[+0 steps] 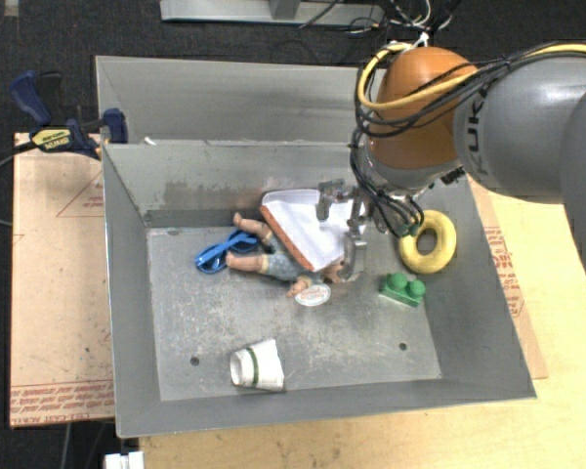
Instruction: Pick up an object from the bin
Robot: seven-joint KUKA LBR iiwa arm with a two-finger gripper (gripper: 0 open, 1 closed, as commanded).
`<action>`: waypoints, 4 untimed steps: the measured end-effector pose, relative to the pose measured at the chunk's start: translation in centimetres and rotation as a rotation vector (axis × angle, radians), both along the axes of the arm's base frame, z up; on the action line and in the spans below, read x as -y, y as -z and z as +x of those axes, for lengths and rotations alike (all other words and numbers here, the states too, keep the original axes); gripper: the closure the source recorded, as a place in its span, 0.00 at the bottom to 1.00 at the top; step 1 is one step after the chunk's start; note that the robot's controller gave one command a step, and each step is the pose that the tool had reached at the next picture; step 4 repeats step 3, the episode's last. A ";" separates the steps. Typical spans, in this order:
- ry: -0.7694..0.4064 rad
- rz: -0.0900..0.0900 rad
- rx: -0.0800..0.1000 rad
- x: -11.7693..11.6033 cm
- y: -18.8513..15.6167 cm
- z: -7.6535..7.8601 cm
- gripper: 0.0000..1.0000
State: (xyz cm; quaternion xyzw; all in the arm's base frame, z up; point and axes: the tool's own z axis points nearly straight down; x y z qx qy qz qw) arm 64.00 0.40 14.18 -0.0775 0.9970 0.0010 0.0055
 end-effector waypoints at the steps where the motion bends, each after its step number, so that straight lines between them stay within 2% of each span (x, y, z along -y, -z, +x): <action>1: -0.241 -0.005 -0.008 0.1 3.9 -0.2 1.00; 4: -0.260 -0.003 -0.017 0.3 3.5 0.1 1.00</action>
Offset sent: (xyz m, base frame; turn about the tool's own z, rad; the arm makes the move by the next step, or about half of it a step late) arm 0.0000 0.0000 0.0000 0.0000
